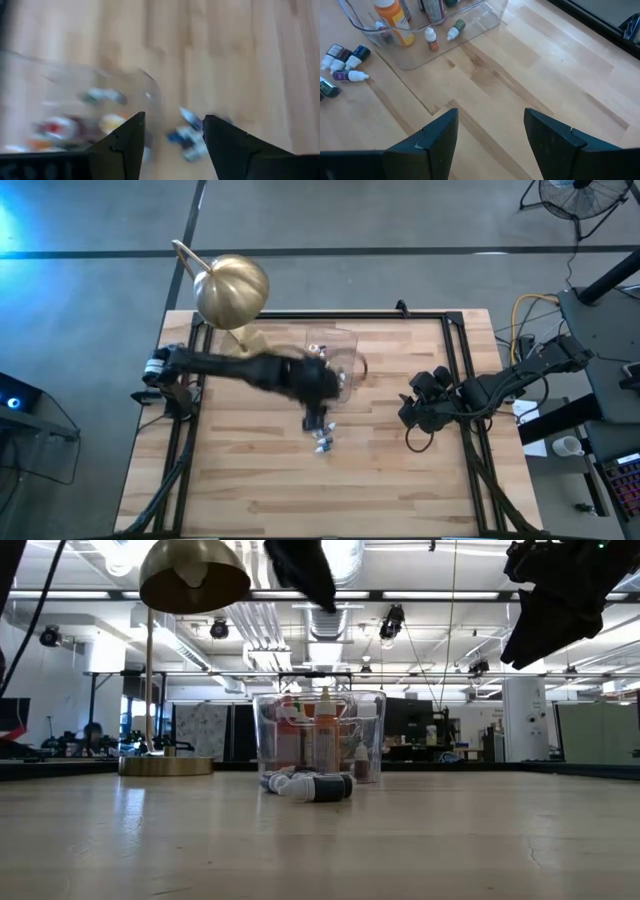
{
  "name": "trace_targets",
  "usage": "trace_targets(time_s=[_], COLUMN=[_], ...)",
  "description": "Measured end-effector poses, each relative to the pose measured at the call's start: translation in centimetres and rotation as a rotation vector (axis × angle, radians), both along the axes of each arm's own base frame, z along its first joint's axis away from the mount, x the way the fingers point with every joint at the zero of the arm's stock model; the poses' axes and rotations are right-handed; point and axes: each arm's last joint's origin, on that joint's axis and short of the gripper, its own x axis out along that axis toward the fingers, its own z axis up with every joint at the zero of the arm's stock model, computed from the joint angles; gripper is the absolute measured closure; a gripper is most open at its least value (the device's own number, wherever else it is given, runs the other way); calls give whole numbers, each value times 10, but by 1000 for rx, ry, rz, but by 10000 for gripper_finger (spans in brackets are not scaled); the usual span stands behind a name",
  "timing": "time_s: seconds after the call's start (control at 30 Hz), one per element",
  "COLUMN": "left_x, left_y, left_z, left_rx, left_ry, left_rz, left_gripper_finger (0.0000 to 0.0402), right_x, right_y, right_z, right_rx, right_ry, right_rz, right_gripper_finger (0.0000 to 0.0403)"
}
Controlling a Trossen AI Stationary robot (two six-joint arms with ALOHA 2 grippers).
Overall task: Pick & Place food coloring
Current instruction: Put the bottom small blue food coloring bottle into the transparent bin
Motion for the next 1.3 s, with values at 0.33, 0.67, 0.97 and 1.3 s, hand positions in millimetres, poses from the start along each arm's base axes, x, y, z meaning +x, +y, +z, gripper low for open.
trace_targets(time_s=[0.33,0.67,0.97,1.3], left_x=[1,-1,3,1], left_y=[-76,-93,-89,-88], left_z=[-99,-164,-187,-191], left_rx=[-131,-200,-92,-90], left_ry=[-155,-48,-42,-22], left_rz=[-127,-26,179,180], left_gripper_finger=[229,229,229,229], right_x=[-2,-4,-6,-6], right_y=[-1,-1,-2,-2], right_z=[-5,-13,-18,-19], right_rx=[-7,10,23,19], right_ry=[18,50,54,58], right_rz=[1,4,-16,-12], right_gripper_finger=[184,184,184,184])
